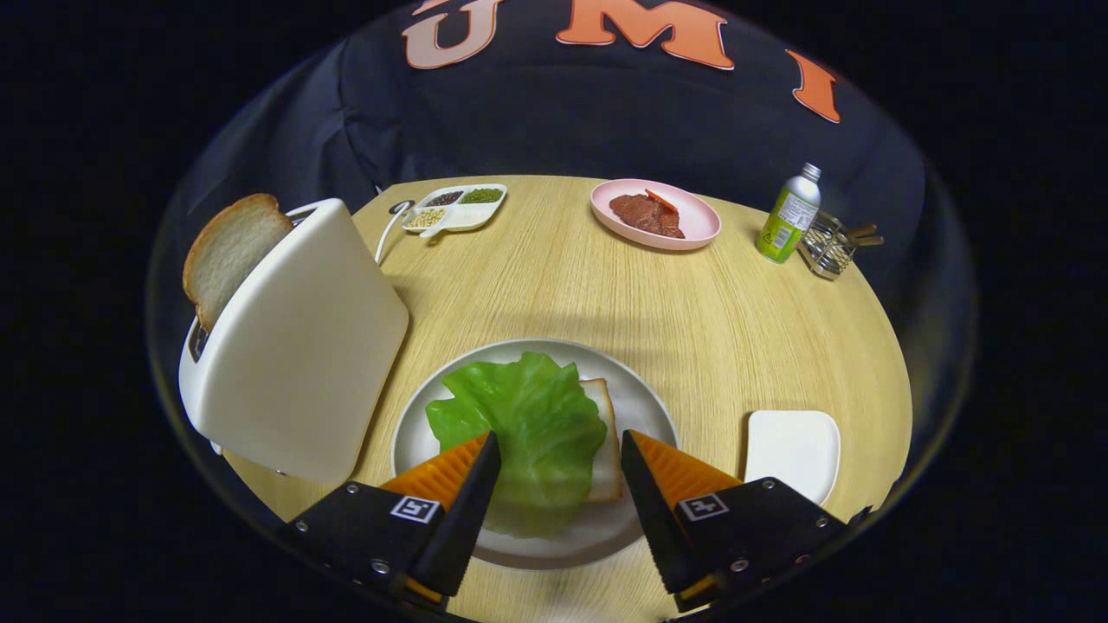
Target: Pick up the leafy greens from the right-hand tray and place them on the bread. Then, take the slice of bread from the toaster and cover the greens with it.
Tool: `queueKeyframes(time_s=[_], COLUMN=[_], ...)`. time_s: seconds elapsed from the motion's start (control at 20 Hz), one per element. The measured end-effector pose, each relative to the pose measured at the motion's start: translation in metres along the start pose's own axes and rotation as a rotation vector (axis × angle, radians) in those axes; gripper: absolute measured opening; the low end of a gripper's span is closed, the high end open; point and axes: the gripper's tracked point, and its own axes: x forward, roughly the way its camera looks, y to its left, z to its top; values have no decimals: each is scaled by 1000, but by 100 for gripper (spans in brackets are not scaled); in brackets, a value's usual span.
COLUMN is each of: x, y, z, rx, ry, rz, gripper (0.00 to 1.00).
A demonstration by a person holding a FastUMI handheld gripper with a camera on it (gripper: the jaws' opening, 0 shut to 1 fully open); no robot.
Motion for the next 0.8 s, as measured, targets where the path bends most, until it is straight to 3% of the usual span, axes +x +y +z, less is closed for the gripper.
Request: queueKeyframes(time_s=[0.15,0.35,0.8], x=[-13,-44,-107], y=[-2,0,66], z=[6,36,114], rx=[2,8,38], ry=[-7,-40,-147], rz=[-14,-67,-35], gripper=[98,98,98])
